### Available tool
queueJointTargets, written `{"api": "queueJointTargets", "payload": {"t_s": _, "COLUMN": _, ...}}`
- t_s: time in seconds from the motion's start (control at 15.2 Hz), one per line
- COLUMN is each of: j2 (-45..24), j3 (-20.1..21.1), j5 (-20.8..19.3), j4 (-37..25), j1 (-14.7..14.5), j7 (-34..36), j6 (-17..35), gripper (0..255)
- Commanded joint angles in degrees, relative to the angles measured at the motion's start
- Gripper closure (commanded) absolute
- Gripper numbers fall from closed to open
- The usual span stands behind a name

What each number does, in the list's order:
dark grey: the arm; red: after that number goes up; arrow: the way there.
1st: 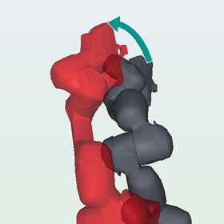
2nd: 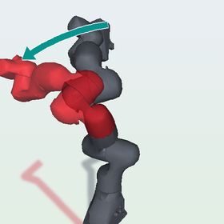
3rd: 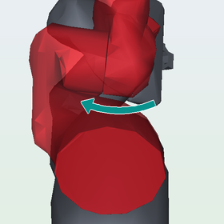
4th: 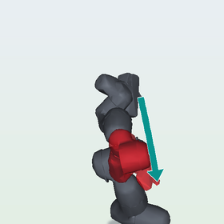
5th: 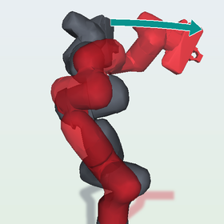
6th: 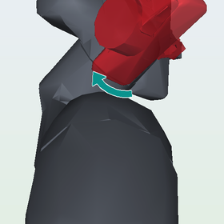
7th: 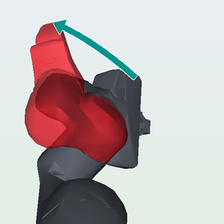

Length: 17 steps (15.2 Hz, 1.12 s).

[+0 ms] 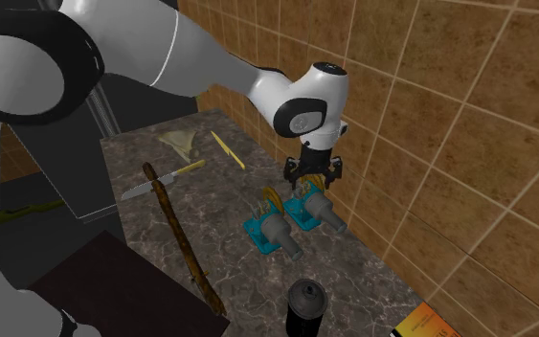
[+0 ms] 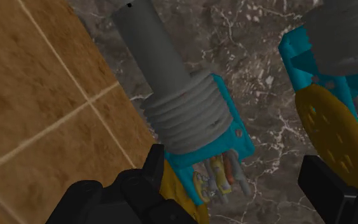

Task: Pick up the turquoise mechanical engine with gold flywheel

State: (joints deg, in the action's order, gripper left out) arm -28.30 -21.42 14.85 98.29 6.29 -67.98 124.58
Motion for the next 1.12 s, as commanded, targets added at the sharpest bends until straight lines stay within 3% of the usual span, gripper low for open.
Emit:
{"api": "queueJointTargets", "payload": {"t_s": 0.0, "j2": -5.7, "j3": 1.2, "j5": 1.3, "j4": -6.6, "j1": 1.9, "j7": -2.2, "j6": -1.1, "gripper": 0}}
{"api": "queueJointTargets", "payload": {"t_s": 0.07, "j2": -7.3, "j3": 1.6, "j5": 1.6, "j4": -8.6, "j1": 2.4, "j7": -2.7, "j6": -1.6, "gripper": 0}}
{"api": "queueJointTargets", "payload": {"t_s": 0.66, "j2": -10.4, "j3": 2.5, "j5": 2.8, "j4": -7.7, "j1": 3.0, "j7": -3.6, "j6": 2.4, "gripper": 0}}
{"api": "queueJointTargets", "payload": {"t_s": 0.73, "j2": -10.4, "j3": 2.5, "j5": 2.9, "j4": -7.5, "j1": 3.0, "j7": -3.6, "j6": 2.6, "gripper": 255}}
{"api": "queueJointTargets", "payload": {"t_s": 1.06, "j2": -10.1, "j3": 2.4, "j5": 2.8, "j4": -7.2, "j1": 2.9, "j7": -3.6, "j6": 2.6, "gripper": 255}}
